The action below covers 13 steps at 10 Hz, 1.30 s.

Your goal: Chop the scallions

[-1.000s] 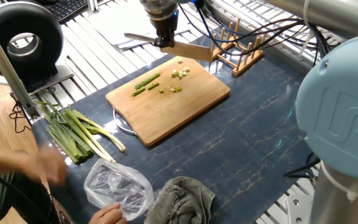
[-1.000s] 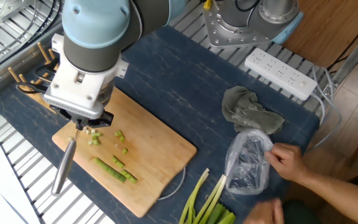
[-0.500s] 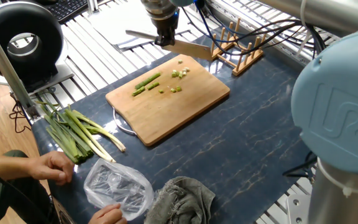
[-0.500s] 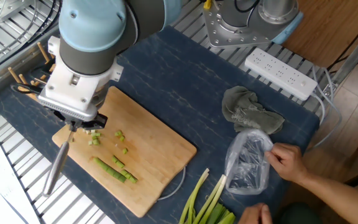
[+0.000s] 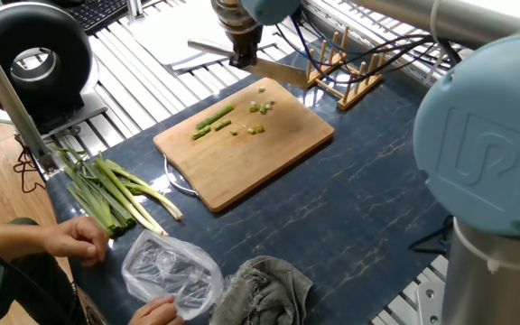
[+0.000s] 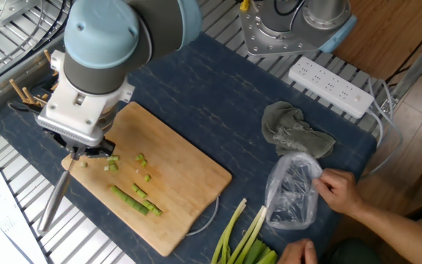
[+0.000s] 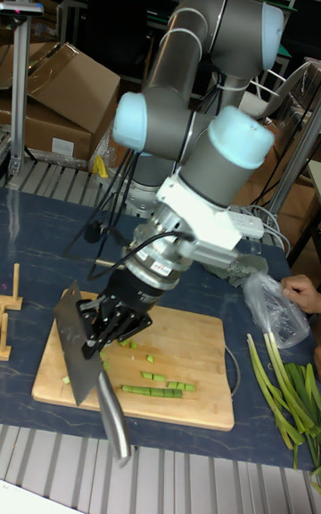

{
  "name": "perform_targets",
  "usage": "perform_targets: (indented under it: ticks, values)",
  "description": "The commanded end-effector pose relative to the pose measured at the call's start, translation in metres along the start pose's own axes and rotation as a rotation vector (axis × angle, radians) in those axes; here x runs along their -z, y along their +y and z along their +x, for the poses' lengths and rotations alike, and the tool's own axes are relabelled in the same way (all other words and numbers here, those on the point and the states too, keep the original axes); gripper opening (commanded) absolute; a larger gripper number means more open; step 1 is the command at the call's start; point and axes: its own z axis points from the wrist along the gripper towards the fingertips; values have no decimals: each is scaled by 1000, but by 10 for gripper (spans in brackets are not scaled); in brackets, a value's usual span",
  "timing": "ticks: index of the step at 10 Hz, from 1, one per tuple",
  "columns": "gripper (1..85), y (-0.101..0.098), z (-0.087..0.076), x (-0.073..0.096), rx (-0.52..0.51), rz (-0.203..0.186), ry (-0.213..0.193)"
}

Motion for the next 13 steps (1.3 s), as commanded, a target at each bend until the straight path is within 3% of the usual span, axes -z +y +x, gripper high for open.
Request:
perform_targets:
  ticks: [1, 8, 9, 11, 13]
  values:
    - [13, 7, 4, -21, -13, -47, -13]
    - [13, 12, 5, -34, -37, -65, -25]
    - [13, 15, 5, -31, -47, -69, -20]
    - [13, 34, 5, -2, -103, -53, 37]
    - [13, 38, -4, 1, -119, -90, 3]
